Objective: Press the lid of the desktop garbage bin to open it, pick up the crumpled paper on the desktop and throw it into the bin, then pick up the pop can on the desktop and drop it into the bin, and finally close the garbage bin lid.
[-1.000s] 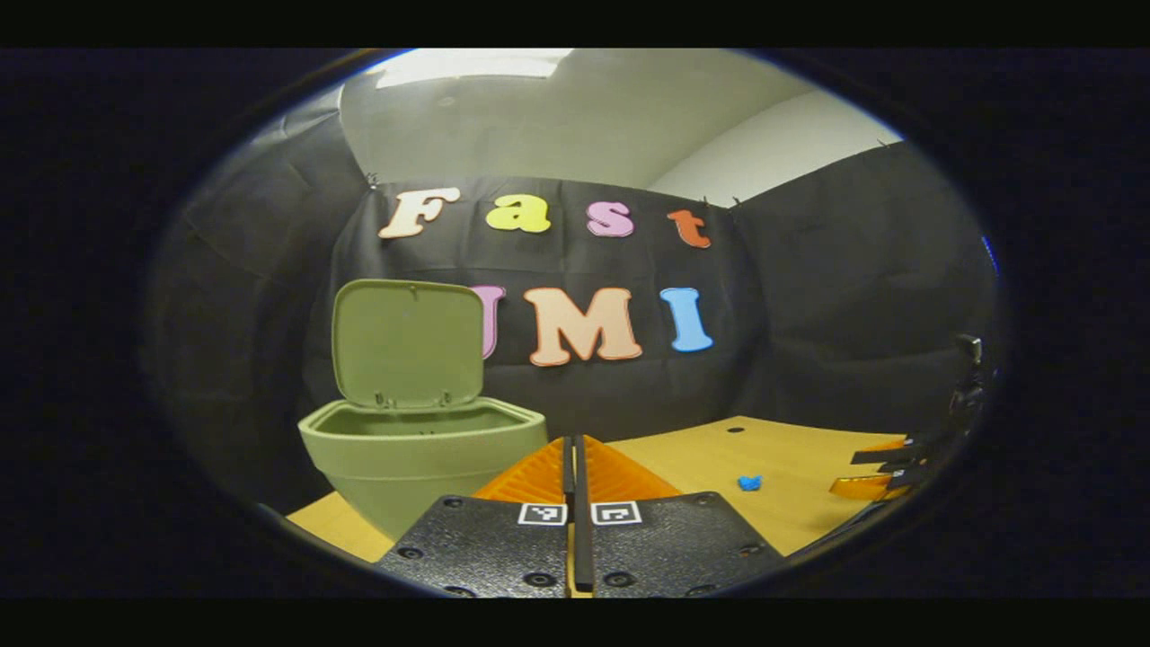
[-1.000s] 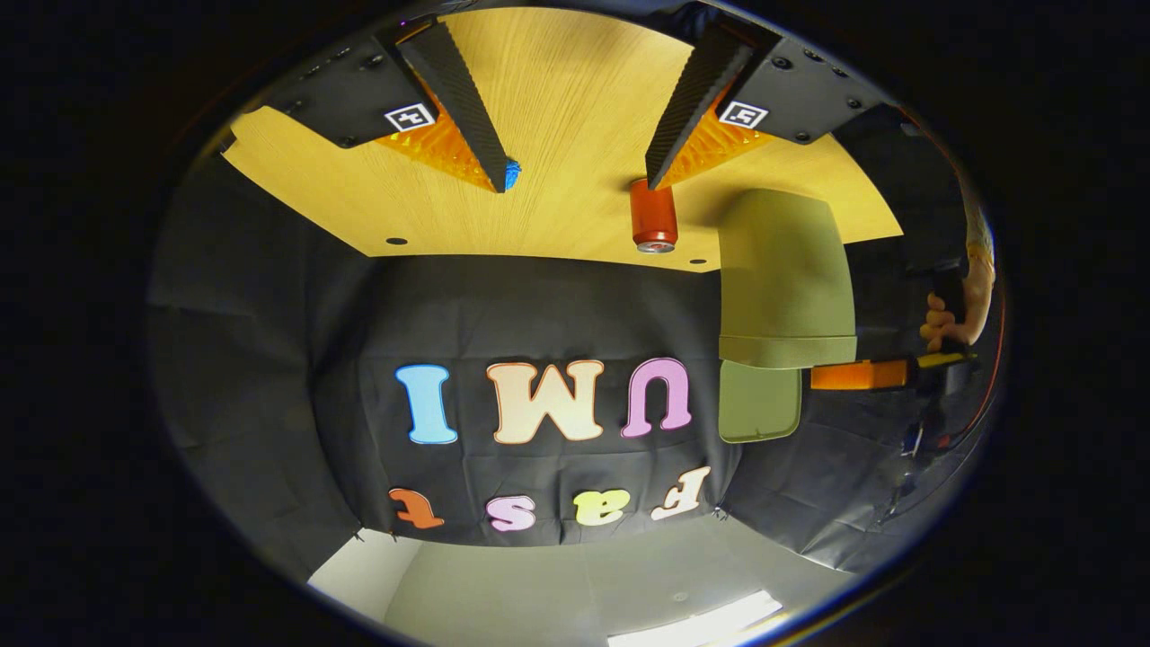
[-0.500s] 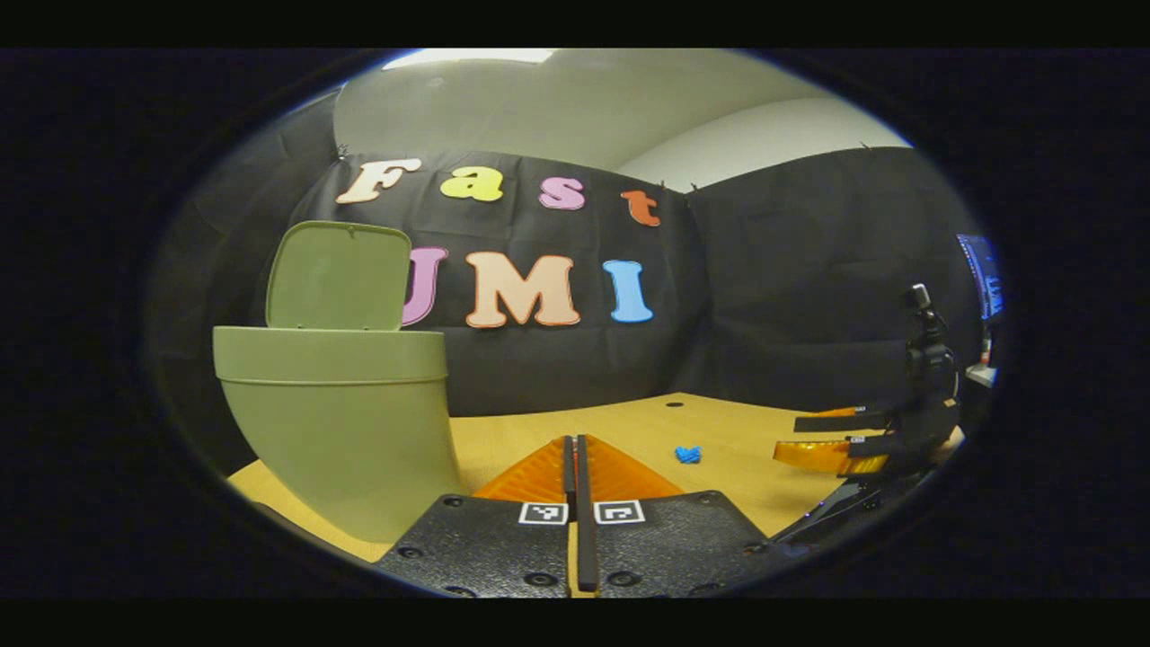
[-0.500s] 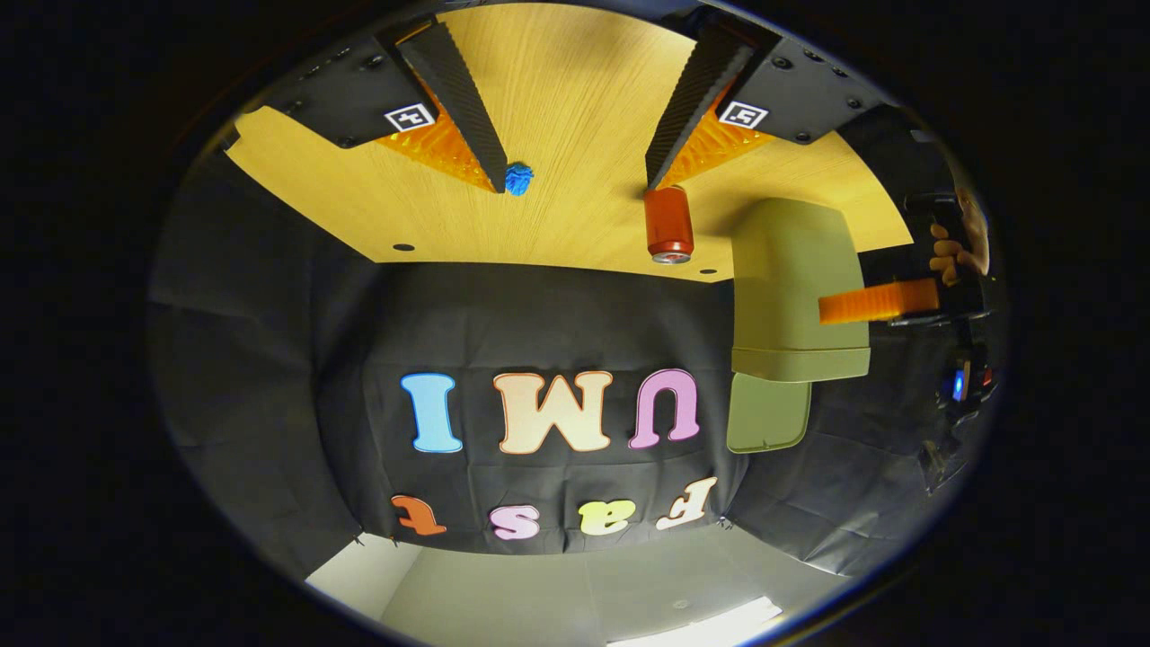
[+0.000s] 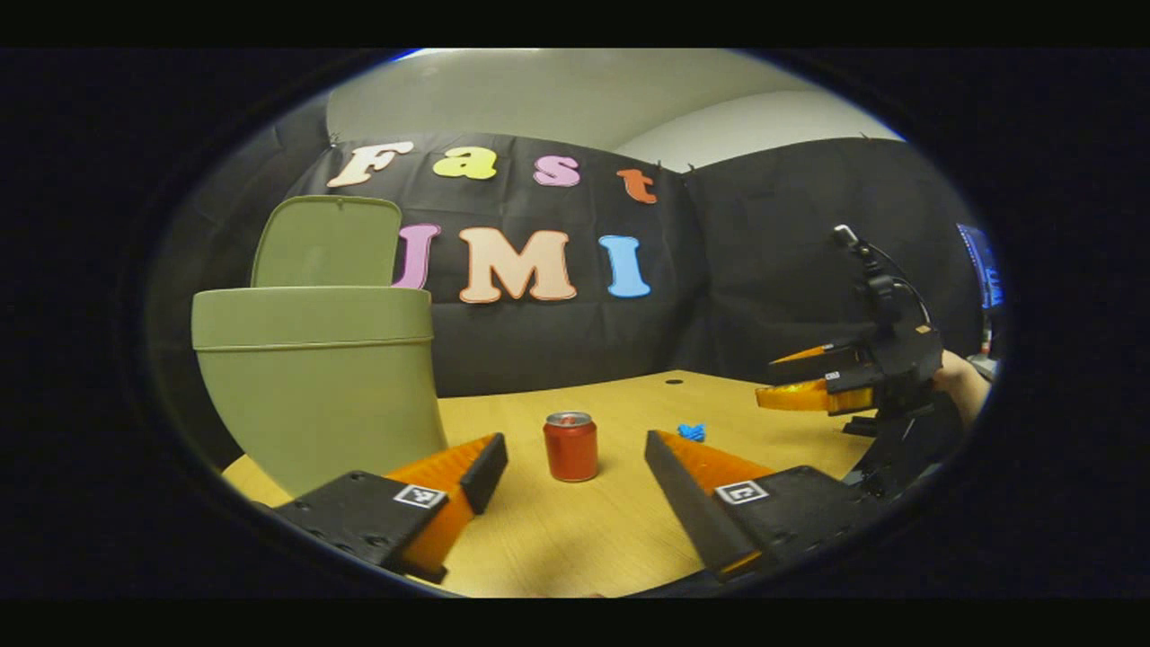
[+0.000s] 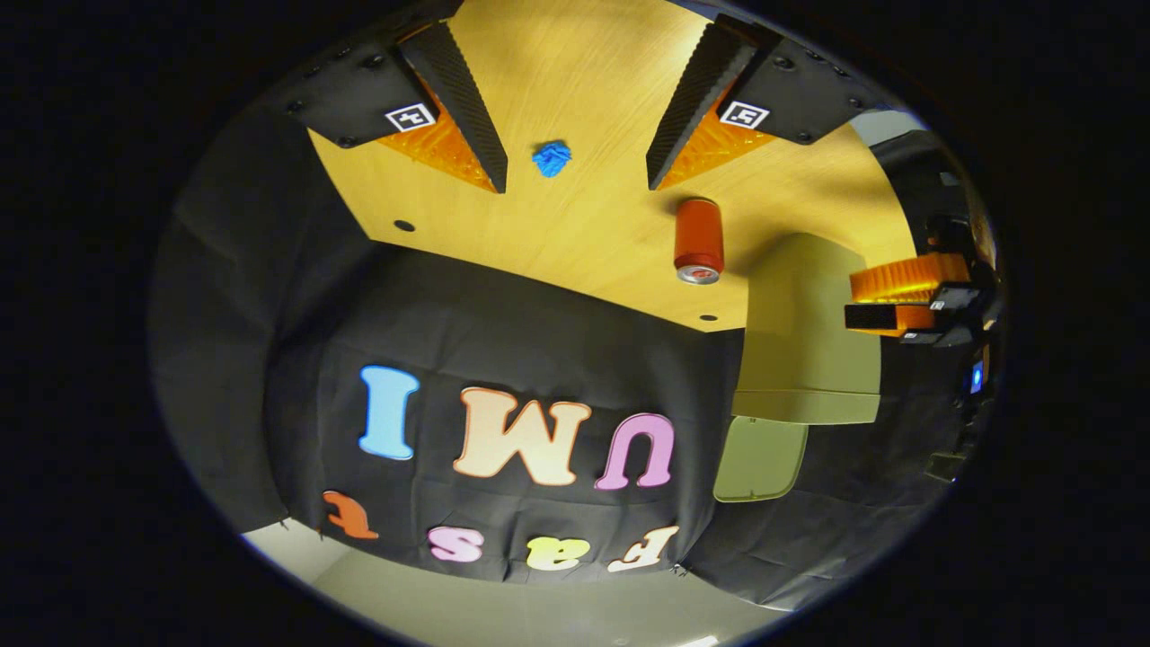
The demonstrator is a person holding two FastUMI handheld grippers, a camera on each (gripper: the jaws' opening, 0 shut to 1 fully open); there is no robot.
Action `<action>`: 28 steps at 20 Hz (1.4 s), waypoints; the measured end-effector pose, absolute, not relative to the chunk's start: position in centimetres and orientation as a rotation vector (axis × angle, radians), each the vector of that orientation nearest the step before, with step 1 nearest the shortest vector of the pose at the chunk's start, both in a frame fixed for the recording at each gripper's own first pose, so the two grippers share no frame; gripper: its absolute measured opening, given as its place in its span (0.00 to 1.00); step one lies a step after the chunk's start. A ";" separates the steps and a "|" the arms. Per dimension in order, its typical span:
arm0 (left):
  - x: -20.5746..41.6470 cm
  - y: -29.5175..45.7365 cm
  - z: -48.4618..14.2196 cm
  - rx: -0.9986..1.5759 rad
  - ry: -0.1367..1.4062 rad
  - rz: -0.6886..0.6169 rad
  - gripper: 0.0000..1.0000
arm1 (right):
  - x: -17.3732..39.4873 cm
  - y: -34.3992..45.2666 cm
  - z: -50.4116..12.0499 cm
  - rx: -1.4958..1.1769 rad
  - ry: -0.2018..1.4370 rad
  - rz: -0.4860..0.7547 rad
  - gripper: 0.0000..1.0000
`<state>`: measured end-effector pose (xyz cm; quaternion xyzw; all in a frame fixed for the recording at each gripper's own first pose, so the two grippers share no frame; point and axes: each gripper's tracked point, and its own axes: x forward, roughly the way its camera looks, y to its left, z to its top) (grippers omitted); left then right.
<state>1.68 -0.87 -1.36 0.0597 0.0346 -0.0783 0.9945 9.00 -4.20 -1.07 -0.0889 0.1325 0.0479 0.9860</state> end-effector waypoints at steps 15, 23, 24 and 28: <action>2.8 0.6 -1.7 0.106 0.062 -0.104 0.95 | 21.1 -9.0 -11.6 -0.106 0.758 0.021 0.99; 3.0 0.9 -2.2 0.091 0.072 -0.102 0.96 | 21.9 -9.1 -12.4 -0.028 0.795 0.021 0.84; 3.0 0.9 -1.9 0.091 0.066 -0.102 1.00 | 21.9 -8.8 -12.5 -0.009 0.807 0.027 0.80; 3.0 1.3 -1.4 0.100 0.049 -0.093 0.95 | 22.2 -8.6 -13.3 -0.005 0.834 0.033 0.75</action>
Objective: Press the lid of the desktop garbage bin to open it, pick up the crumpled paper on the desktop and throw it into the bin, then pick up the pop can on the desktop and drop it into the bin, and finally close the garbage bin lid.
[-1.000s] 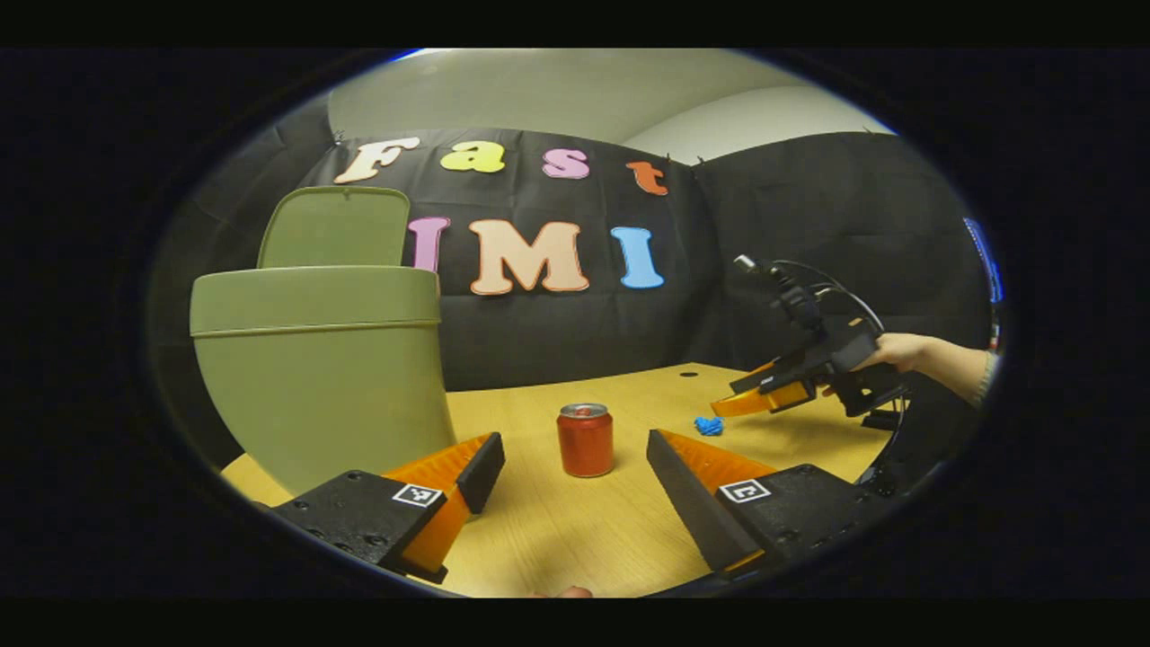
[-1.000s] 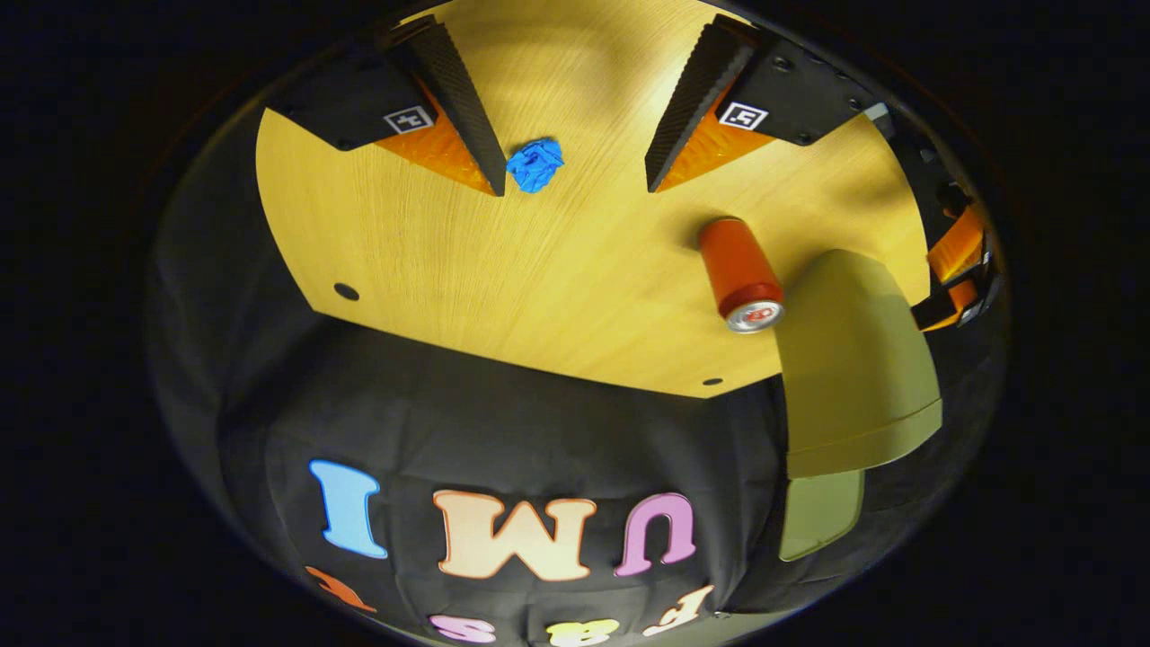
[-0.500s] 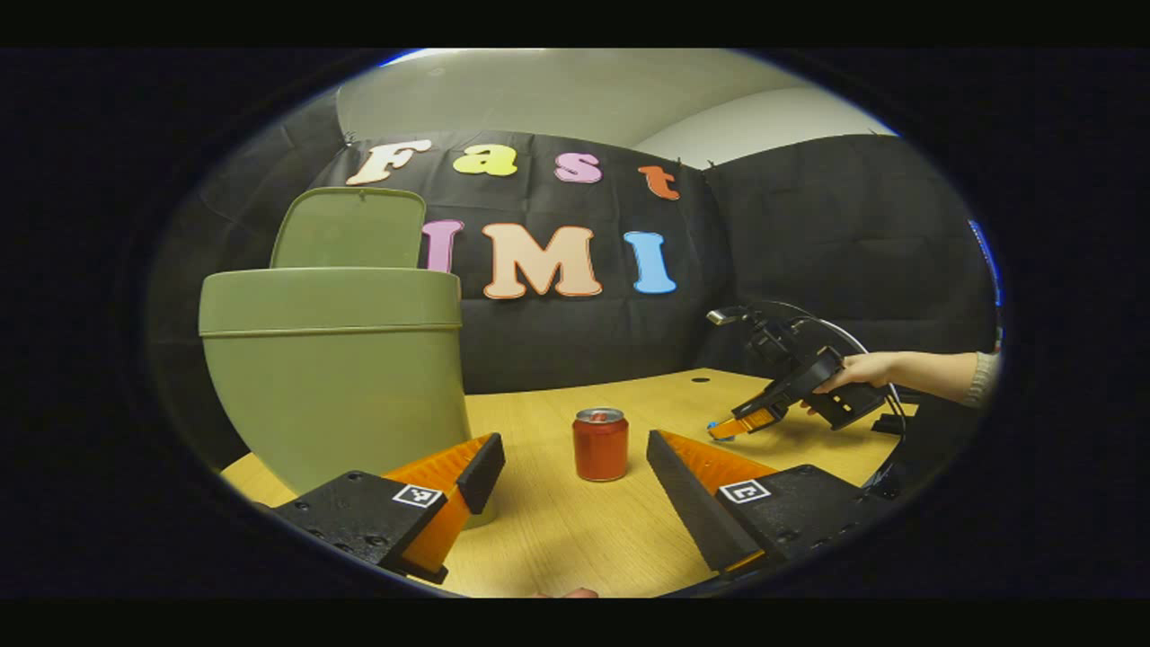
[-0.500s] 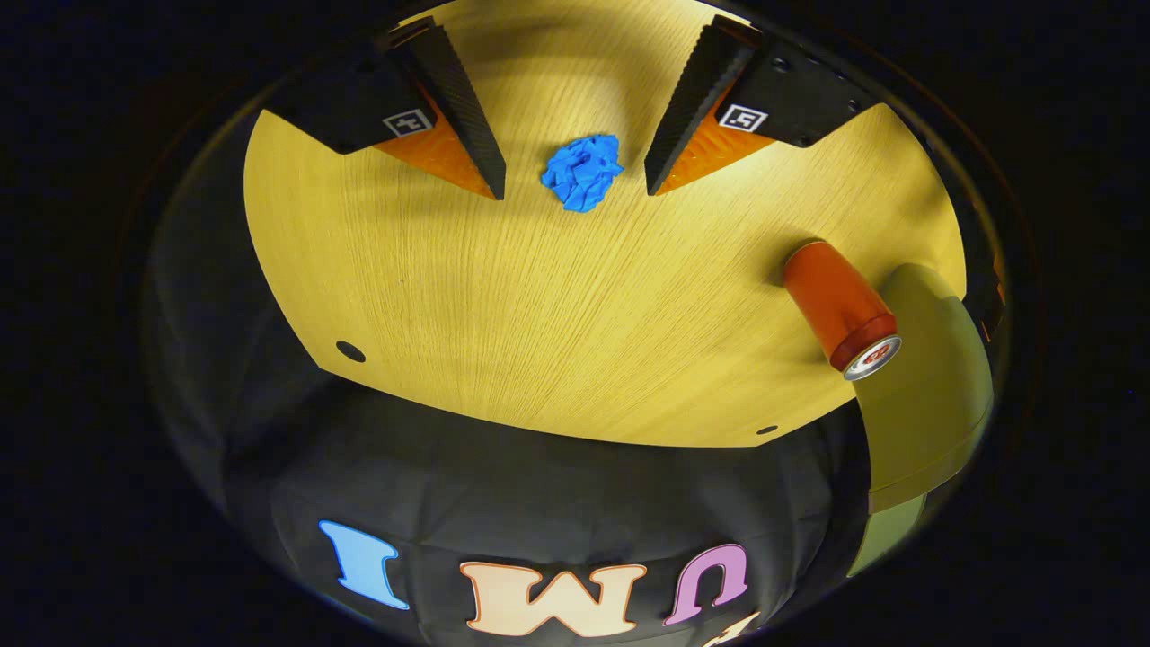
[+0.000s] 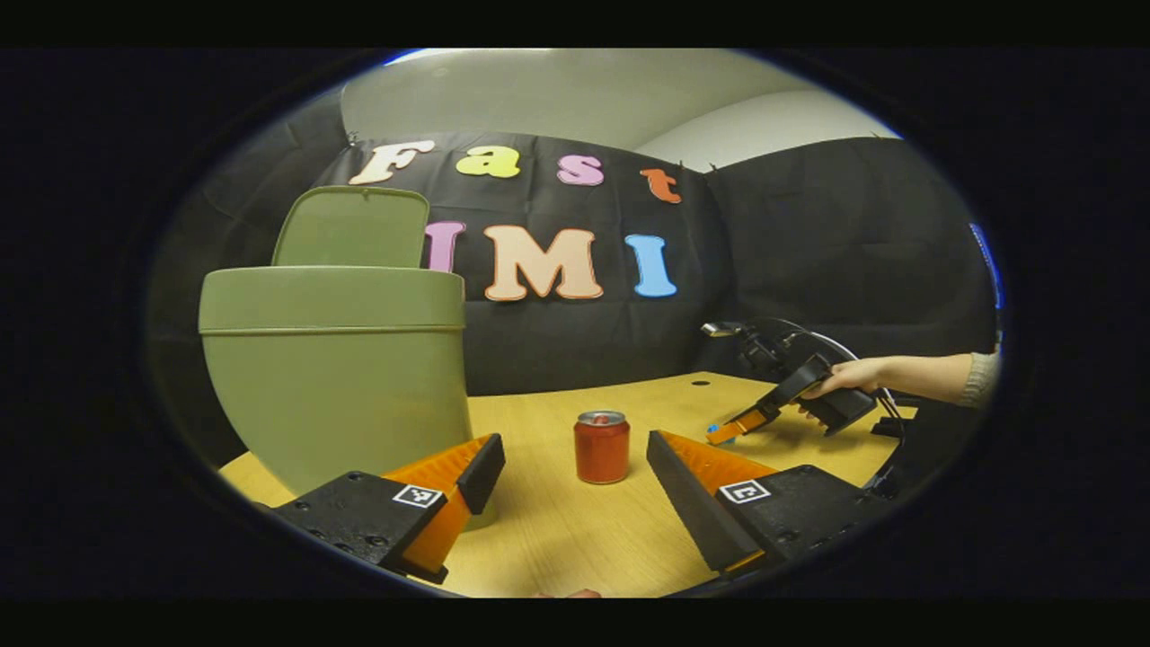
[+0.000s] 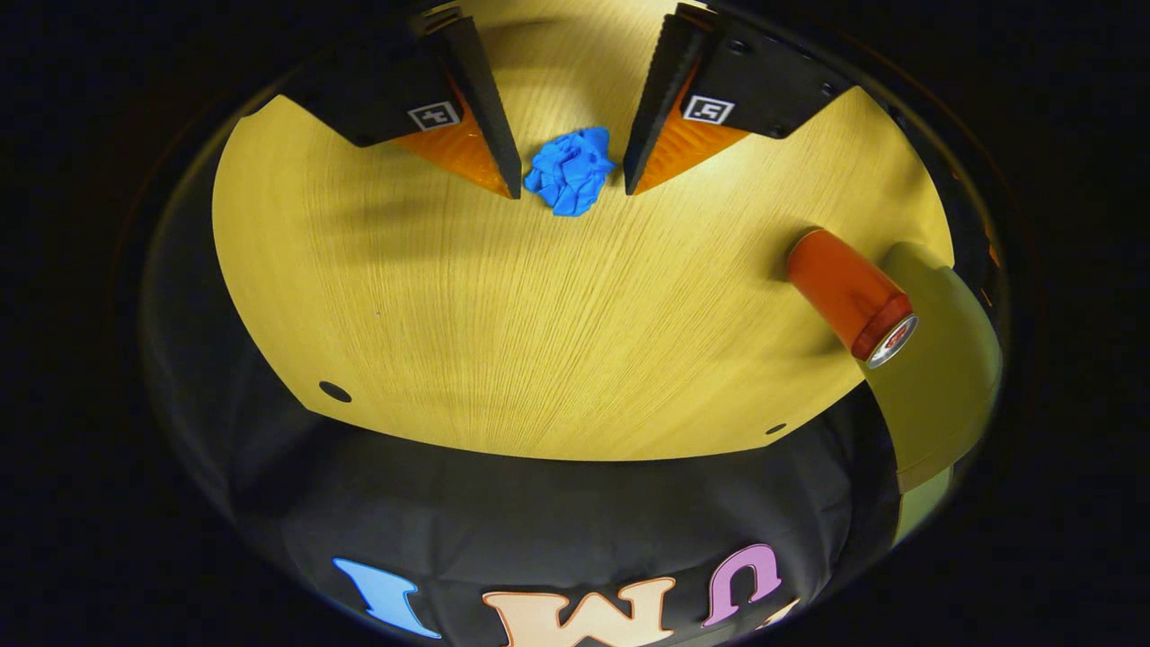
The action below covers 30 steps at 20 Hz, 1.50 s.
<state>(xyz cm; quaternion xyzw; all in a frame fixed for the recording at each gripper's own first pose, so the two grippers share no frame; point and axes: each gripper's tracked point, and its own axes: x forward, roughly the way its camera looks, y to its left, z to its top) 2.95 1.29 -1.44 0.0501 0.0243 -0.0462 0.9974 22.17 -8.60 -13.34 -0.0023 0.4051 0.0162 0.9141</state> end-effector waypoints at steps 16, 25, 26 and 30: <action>2.7 1.0 -1.4 0.082 0.052 -0.103 0.96 | 21.3 -7.4 -10.0 0.059 0.769 0.063 0.08; 2.3 -1.3 -2.4 0.038 0.092 -0.164 0.95 | 20.1 -1.2 2.3 0.013 0.550 0.185 0.08; 2.3 -1.6 -2.5 0.035 0.094 -0.172 1.00 | 20.1 0.0 3.9 -0.009 0.522 0.205 0.08; 1.9 -2.3 -2.5 0.030 0.101 -0.191 1.00 | 20.1 7.2 10.8 -0.093 0.388 0.314 0.08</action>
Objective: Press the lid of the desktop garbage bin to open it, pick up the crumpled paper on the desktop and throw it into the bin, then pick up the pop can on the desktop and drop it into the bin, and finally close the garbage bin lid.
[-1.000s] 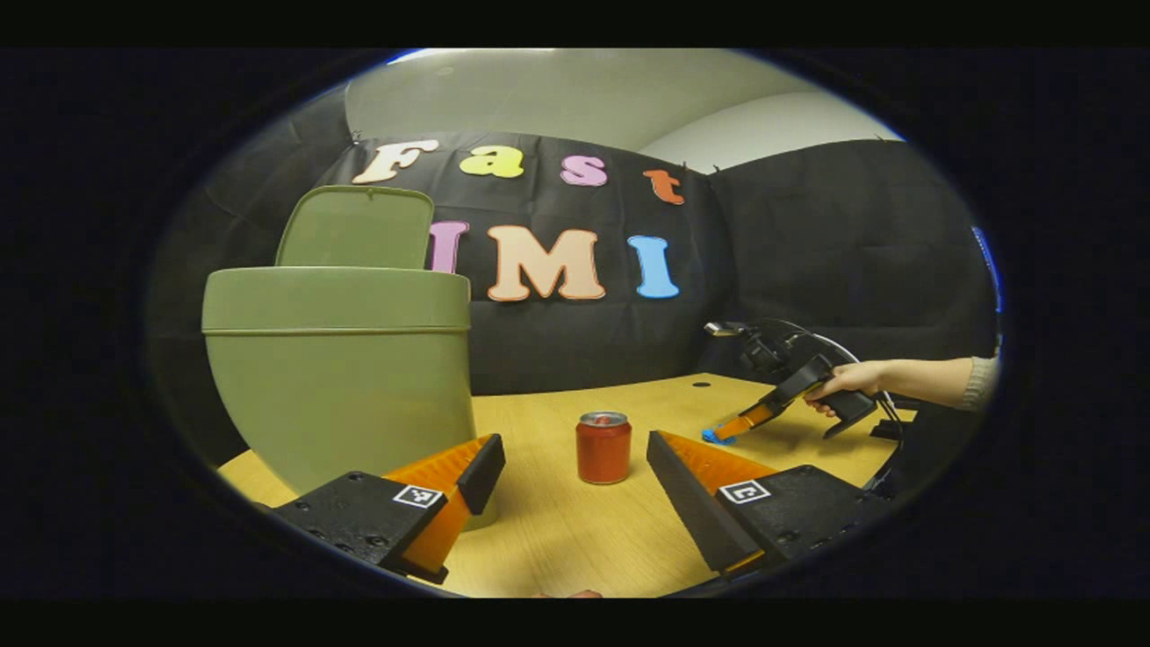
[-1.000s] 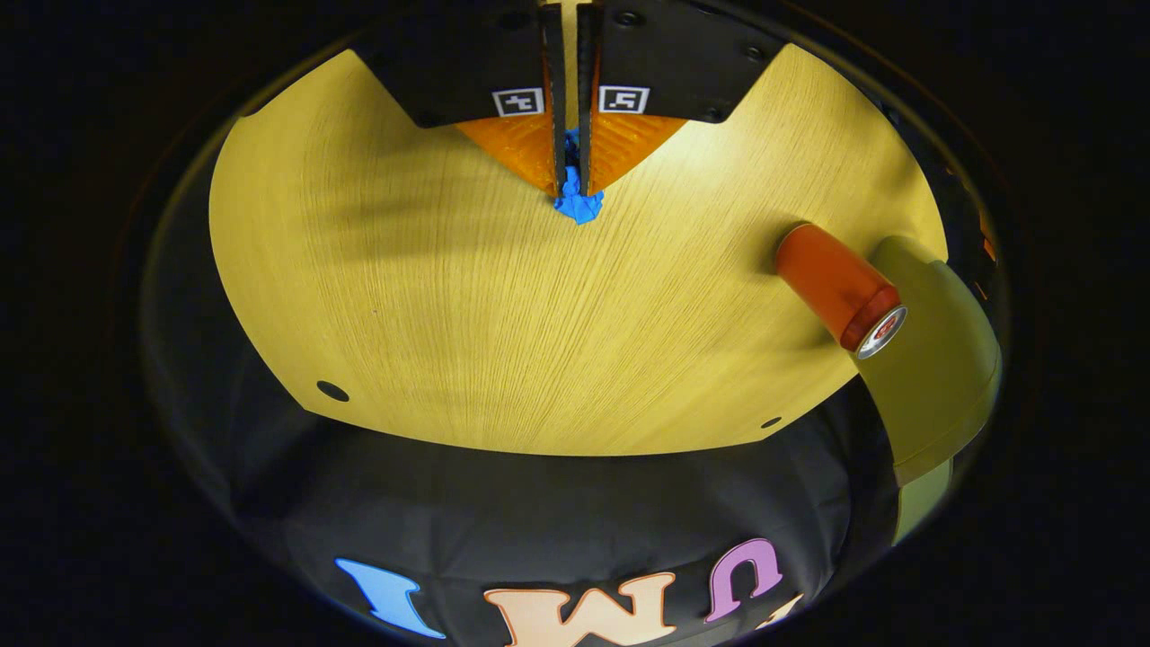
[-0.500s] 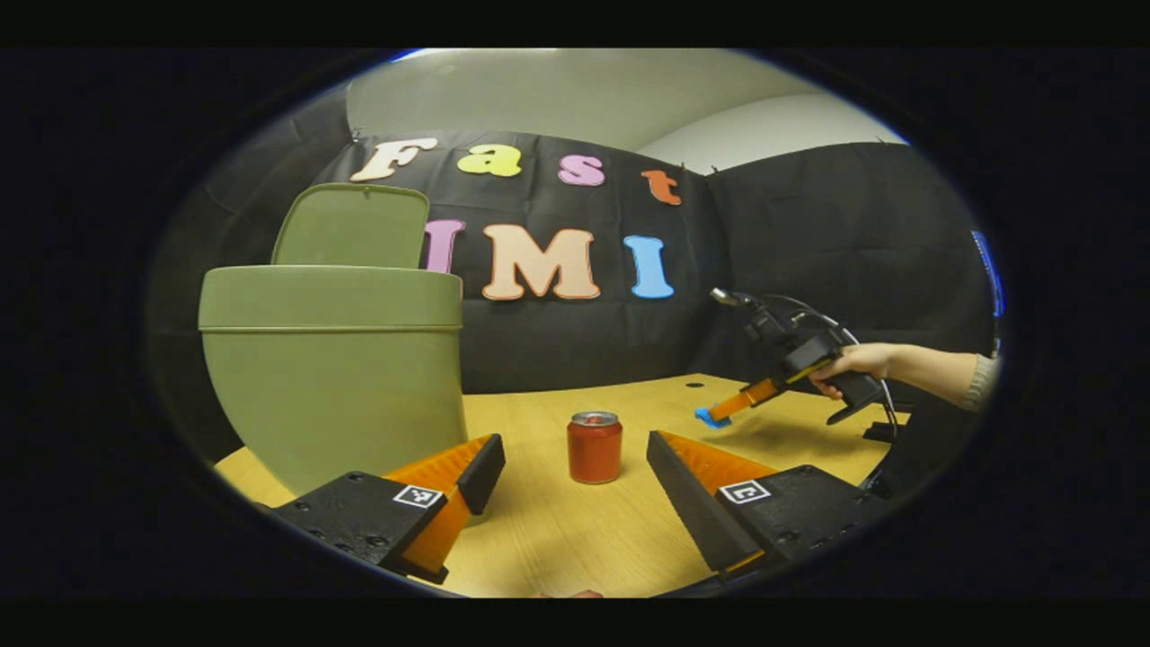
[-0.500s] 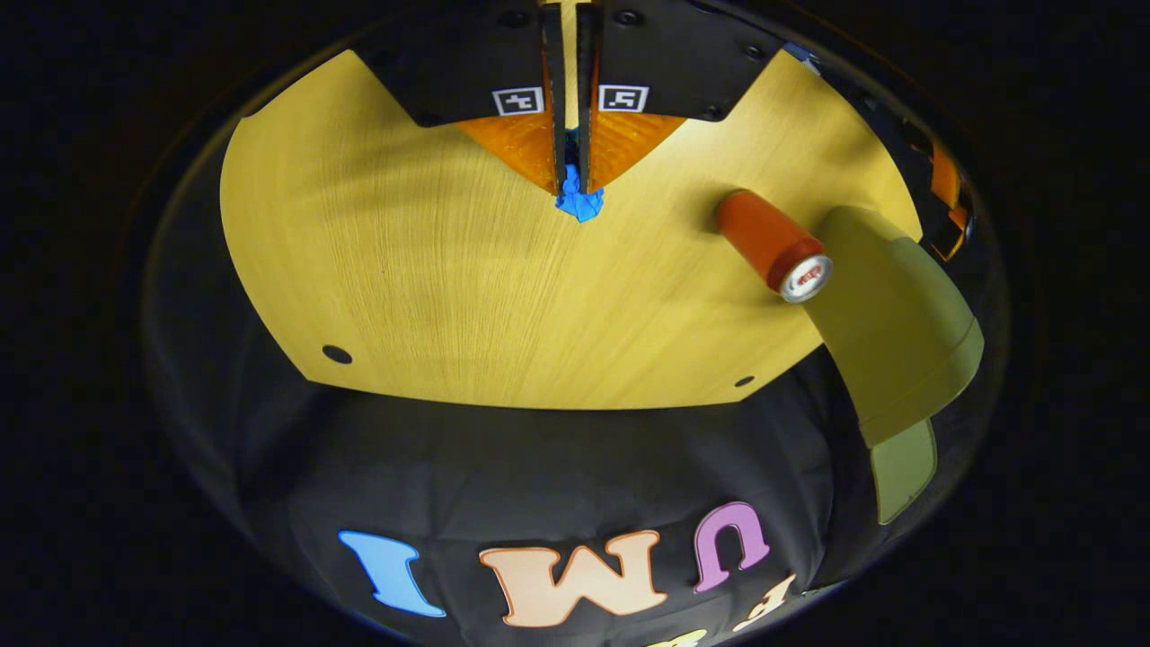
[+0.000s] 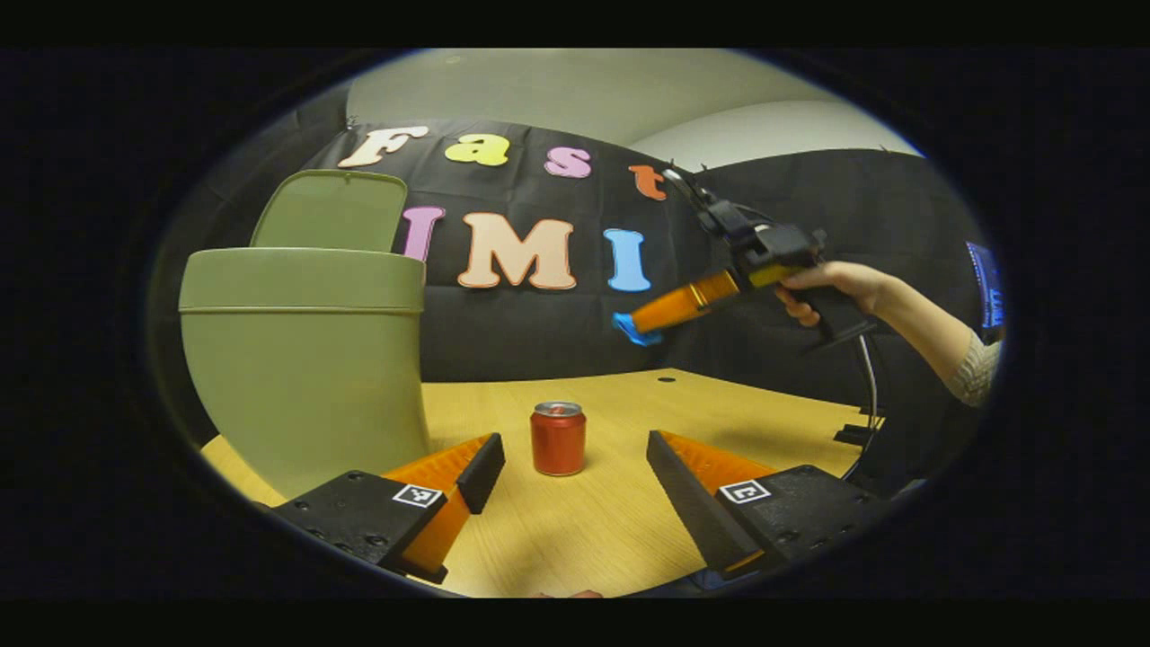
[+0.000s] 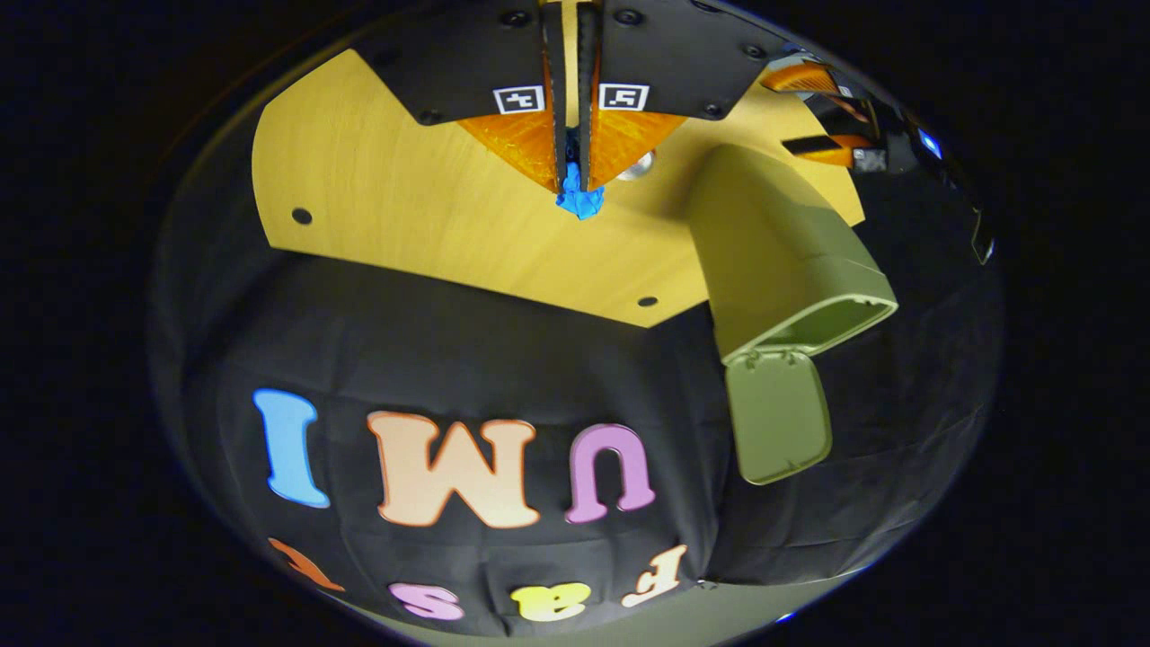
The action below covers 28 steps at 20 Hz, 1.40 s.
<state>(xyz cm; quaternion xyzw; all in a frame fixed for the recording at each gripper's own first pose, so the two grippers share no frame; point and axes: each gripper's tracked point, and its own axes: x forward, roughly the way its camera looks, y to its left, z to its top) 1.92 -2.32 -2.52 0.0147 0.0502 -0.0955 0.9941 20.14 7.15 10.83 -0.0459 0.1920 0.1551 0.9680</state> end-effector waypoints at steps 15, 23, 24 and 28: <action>1.3 -2.1 -1.8 0.026 0.093 -0.175 1.00 | 22.7 32.4 18.6 -0.169 0.205 0.692 0.07; 1.7 -1.8 -2.3 0.019 0.109 -0.176 0.97 | 23.4 32.2 18.0 -0.125 0.216 0.690 0.66; 1.7 -1.9 -2.3 0.018 0.109 -0.179 0.96 | 23.5 32.0 17.9 -0.129 0.210 0.685 0.86; 1.6 -2.1 -2.4 0.015 0.117 -0.183 0.96 | 23.5 29.8 18.3 -0.134 0.179 0.646 0.99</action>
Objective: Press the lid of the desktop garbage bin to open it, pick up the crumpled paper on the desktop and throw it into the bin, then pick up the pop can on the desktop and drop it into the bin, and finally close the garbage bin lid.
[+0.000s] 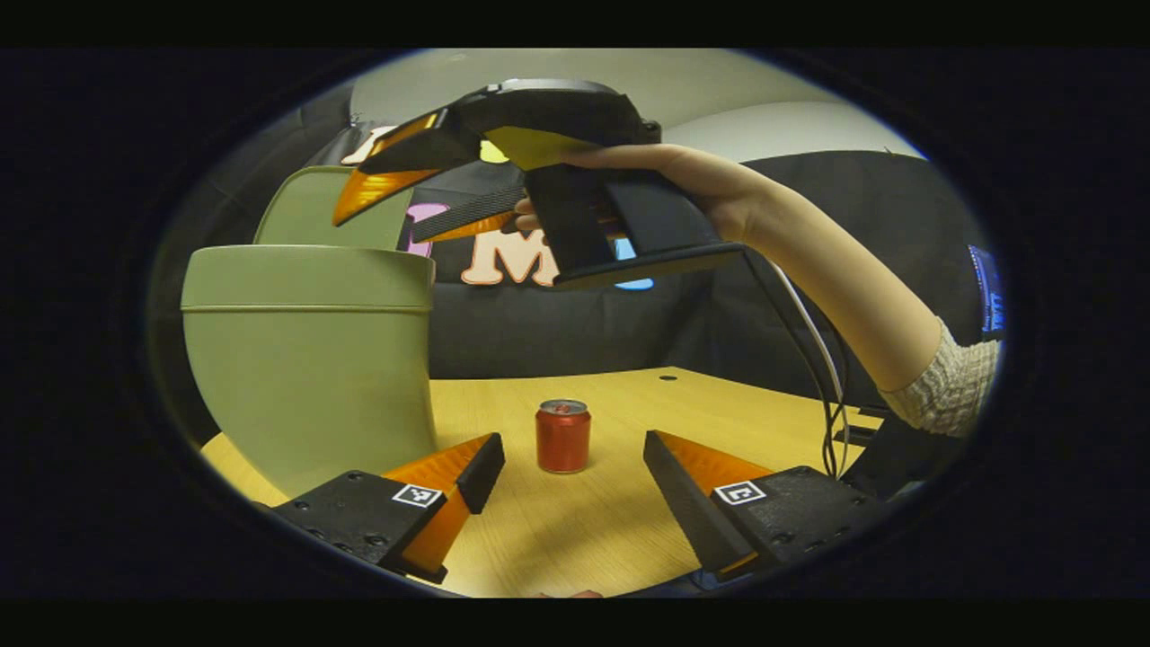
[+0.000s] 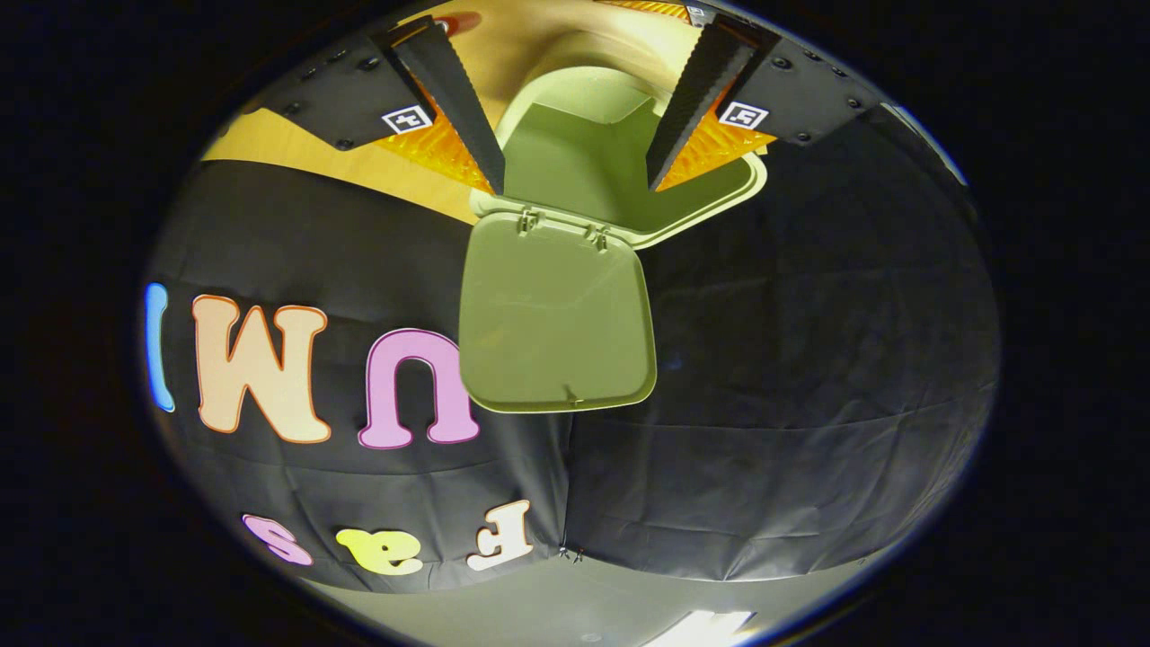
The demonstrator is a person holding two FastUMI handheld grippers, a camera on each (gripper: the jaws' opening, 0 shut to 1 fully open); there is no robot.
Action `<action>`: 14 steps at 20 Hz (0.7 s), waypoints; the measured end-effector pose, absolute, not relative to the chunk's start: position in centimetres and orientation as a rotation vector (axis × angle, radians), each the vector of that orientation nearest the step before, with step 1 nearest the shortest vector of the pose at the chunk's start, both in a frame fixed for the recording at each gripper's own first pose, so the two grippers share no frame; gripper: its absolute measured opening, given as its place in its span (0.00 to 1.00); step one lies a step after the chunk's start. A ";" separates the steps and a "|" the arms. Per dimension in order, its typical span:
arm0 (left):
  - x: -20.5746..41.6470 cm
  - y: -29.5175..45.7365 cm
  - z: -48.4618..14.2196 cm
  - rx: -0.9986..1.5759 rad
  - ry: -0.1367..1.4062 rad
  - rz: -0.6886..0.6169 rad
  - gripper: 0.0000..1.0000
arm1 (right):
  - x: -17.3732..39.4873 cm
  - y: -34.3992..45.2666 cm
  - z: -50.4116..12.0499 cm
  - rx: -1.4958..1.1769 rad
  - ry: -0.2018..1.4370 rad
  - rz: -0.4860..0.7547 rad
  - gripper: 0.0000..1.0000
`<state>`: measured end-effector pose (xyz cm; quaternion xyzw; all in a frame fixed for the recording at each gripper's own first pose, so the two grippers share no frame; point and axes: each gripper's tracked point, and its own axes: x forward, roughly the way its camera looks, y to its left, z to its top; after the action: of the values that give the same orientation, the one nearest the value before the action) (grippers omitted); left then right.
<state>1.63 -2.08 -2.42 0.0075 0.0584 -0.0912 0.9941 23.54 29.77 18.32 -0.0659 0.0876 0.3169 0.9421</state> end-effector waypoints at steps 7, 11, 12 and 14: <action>2.4 -2.6 -3.9 0.020 0.154 -0.190 0.94 | 22.0 18.5 17.8 -0.121 0.124 0.483 0.99; 4.1 -1.7 -4.7 0.035 0.173 -0.159 0.94 | 19.5 11.7 15.9 -0.097 0.105 0.406 0.98; 4.7 -1.8 -4.9 0.035 0.179 -0.158 0.94 | 18.9 10.0 15.4 -0.096 0.093 0.378 0.98; 6.2 -2.3 -5.3 0.047 0.204 -0.169 0.95 | 17.7 6.7 14.2 -0.094 0.068 0.312 0.99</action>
<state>6.18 -2.26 -5.33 0.0233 0.1017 -0.0844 0.9910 17.70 6.75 14.16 -0.0466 0.0337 0.1554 0.9862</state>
